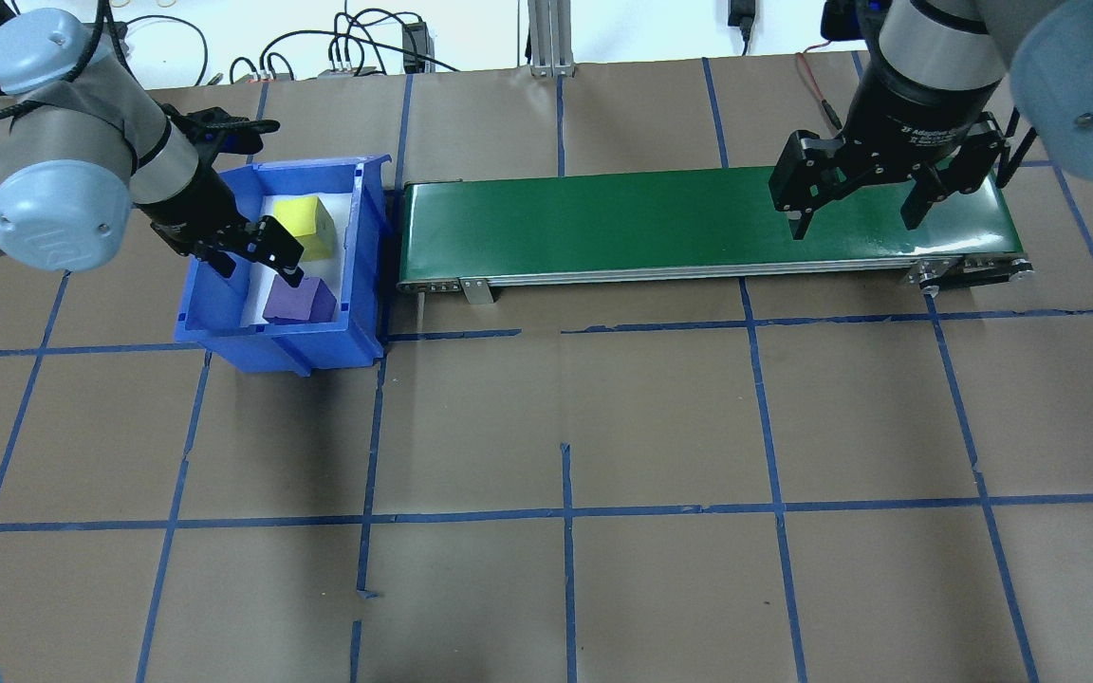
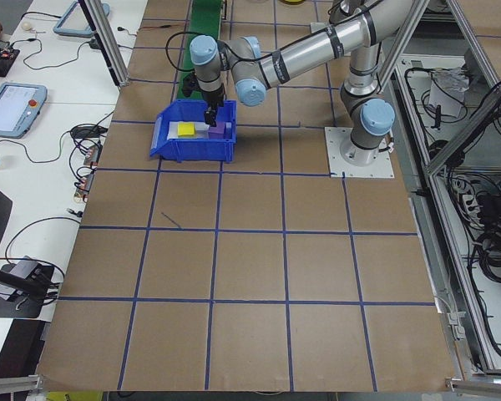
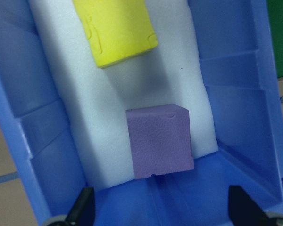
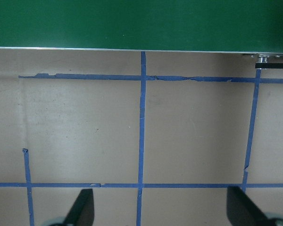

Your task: Move block left to right into plate

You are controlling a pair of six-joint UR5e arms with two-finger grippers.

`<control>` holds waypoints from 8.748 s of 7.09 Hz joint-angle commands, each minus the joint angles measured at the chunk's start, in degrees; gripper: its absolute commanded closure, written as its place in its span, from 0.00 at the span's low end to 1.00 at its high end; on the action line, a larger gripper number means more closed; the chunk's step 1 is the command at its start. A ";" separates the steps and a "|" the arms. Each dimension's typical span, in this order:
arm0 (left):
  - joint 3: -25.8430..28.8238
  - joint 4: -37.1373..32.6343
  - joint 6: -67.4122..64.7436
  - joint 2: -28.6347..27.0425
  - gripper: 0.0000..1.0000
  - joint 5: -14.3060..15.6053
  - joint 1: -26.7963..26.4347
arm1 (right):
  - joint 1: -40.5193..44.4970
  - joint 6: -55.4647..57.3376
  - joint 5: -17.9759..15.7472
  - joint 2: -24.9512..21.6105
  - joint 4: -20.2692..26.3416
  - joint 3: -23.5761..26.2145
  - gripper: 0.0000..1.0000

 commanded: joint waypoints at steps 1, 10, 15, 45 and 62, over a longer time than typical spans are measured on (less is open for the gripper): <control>-2.77 2.74 0.10 -1.71 0.03 0.00 -0.61 | 0.00 0.00 0.00 0.00 -0.09 0.23 0.00; -3.05 7.60 0.36 -6.37 0.69 0.53 -0.52 | 0.00 0.00 -0.09 0.09 -0.09 0.32 0.00; 6.68 -2.83 0.63 5.21 0.70 0.62 -2.44 | -0.09 0.00 0.00 0.09 -0.09 0.32 0.00; 9.34 17.71 -23.36 -10.45 0.74 -1.05 -1.14 | -0.79 0.00 0.09 0.09 -0.62 1.47 0.00; 5.65 19.31 -30.15 -2.79 0.00 -1.41 -16.43 | -15.20 -7.29 15.17 22.23 -27.95 -0.47 0.00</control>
